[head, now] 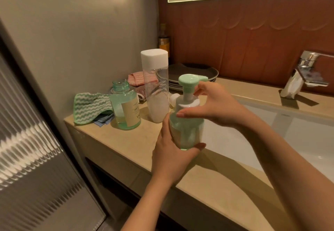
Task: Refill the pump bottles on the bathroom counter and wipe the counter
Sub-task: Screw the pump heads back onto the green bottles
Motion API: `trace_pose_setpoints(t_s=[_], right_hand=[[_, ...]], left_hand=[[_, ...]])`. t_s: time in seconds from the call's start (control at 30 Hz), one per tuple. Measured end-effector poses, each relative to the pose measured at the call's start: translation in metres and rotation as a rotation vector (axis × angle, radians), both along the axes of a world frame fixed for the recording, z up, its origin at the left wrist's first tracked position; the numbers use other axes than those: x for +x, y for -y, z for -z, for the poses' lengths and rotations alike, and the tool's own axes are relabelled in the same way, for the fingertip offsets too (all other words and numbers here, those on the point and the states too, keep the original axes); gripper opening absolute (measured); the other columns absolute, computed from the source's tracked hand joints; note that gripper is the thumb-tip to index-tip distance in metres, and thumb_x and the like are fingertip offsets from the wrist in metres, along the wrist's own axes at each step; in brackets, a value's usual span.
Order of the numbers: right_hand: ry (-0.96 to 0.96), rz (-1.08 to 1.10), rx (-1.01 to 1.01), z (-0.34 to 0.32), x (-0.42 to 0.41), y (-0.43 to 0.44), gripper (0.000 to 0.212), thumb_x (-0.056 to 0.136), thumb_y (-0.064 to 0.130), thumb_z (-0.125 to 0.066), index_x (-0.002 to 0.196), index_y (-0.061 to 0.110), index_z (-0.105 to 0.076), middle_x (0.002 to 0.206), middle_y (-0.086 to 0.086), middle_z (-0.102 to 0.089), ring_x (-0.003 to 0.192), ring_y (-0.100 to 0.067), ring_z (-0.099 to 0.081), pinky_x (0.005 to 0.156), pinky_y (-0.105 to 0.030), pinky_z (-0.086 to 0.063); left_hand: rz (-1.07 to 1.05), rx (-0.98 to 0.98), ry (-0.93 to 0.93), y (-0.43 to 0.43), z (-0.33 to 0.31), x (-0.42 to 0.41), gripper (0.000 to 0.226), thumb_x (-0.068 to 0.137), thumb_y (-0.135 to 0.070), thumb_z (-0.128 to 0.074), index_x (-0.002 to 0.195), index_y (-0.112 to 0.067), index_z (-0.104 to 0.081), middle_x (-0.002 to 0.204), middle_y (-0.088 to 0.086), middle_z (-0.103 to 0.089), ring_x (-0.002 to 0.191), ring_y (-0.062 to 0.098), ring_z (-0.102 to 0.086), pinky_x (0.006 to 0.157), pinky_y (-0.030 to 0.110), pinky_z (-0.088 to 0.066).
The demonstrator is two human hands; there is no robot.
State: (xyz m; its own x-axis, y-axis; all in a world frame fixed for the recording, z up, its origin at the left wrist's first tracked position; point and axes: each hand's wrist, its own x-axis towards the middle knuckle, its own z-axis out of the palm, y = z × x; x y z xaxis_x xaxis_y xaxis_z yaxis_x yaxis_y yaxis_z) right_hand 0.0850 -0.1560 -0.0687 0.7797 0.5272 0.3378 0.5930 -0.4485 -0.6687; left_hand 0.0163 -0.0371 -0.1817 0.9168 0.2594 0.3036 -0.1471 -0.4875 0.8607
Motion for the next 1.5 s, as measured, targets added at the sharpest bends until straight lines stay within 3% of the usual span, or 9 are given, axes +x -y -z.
trace_pose_setpoints(t_s=[0.17,0.33,0.47,0.73,0.83,1.03,1.27,1.37,1.5], right_hand=[[-0.06,-0.065,-0.008,0.002,-0.004,-0.005,0.051,0.067,0.051,-0.072,0.107,0.035,-0.044,0.096,0.027,-0.048,0.088,0.01,-0.048,0.077,-0.01,-0.043],[-0.344,-0.377,0.007,0.0,0.002,0.007,0.042,0.078,0.039,-0.061,0.118,0.037,-0.049,0.124,0.015,-0.056,0.113,-0.001,-0.055,0.094,-0.019,-0.048],[-0.398,-0.406,0.123,0.002,0.007,0.011,0.042,0.081,0.019,-0.068,0.12,0.028,-0.054,0.122,0.011,-0.061,0.113,-0.003,-0.057,0.088,-0.016,-0.048],[-0.133,-0.234,0.056,0.002,0.008,0.005,0.034,0.074,0.026,-0.074,0.105,0.034,-0.063,0.108,0.021,-0.064,0.108,0.007,-0.054,0.083,-0.007,-0.044],[-0.103,-0.206,0.037,0.002,0.007,0.005,0.036,0.072,0.028,-0.075,0.106,0.032,-0.064,0.107,0.021,-0.064,0.108,0.004,-0.055,0.09,-0.016,-0.044],[-0.132,-0.212,0.039,0.007,0.004,0.0,0.049,0.074,0.041,-0.067,0.12,0.026,-0.059,0.121,0.01,-0.062,0.116,-0.005,-0.053,0.101,-0.03,-0.041],[-0.399,-0.327,0.12,0.025,0.01,-0.003,0.055,0.085,0.056,-0.043,0.136,0.045,-0.028,0.142,0.02,-0.037,0.127,0.0,-0.039,0.103,-0.022,-0.035],[-0.479,-0.13,0.201,0.036,0.03,-0.004,0.057,0.088,0.062,-0.04,0.139,0.036,-0.036,0.142,0.008,-0.042,0.13,-0.014,-0.041,0.103,-0.033,-0.033],[-0.306,0.233,0.067,0.055,0.049,-0.017,0.053,0.089,0.039,-0.06,0.135,0.018,-0.044,0.135,-0.002,-0.048,0.111,-0.012,-0.047,0.075,-0.021,-0.041]], left_hand=[[-0.012,-0.023,0.012,0.0,0.0,0.0,0.101,0.059,-0.05,-0.082,0.133,-0.054,-0.014,0.134,-0.014,-0.048,0.119,0.012,-0.049,0.095,0.039,-0.048],[-0.001,-0.026,0.02,0.0,-0.001,0.001,0.102,0.058,-0.053,-0.081,0.137,-0.05,-0.016,0.135,-0.014,-0.048,0.122,0.012,-0.047,0.096,0.043,-0.047],[-0.004,-0.02,0.019,0.0,0.0,0.0,0.103,0.057,-0.052,-0.08,0.136,-0.051,-0.013,0.135,-0.014,-0.047,0.122,0.012,-0.046,0.098,0.043,-0.046],[-0.022,-0.032,0.047,0.0,0.001,0.0,0.102,0.058,-0.047,-0.08,0.136,-0.053,-0.013,0.135,-0.014,-0.046,0.122,0.01,-0.045,0.099,0.04,-0.045],[-0.025,-0.019,0.05,0.0,0.002,-0.001,0.103,0.06,-0.045,-0.082,0.138,-0.05,-0.014,0.135,-0.013,-0.046,0.122,0.011,-0.045,0.098,0.04,-0.046],[-0.061,-0.01,0.033,0.001,0.003,0.002,0.104,0.061,-0.05,-0.082,0.139,-0.046,-0.013,0.138,-0.008,-0.044,0.126,0.016,-0.044,0.099,0.042,-0.046],[-0.22,0.058,0.05,0.004,0.003,0.002,0.108,0.067,-0.048,-0.079,0.145,-0.035,-0.005,0.149,-0.001,-0.032,0.136,0.021,-0.03,0.112,0.045,-0.028],[-0.263,0.022,0.089,0.004,0.004,0.001,0.105,0.074,-0.045,-0.075,0.148,-0.03,-0.002,0.153,0.001,-0.025,0.139,0.02,-0.024,0.115,0.039,-0.022],[-0.317,0.074,0.095,0.005,0.005,0.001,0.099,0.08,-0.043,-0.068,0.149,-0.021,0.0,0.152,0.007,-0.024,0.138,0.023,-0.024,0.114,0.039,-0.02]])
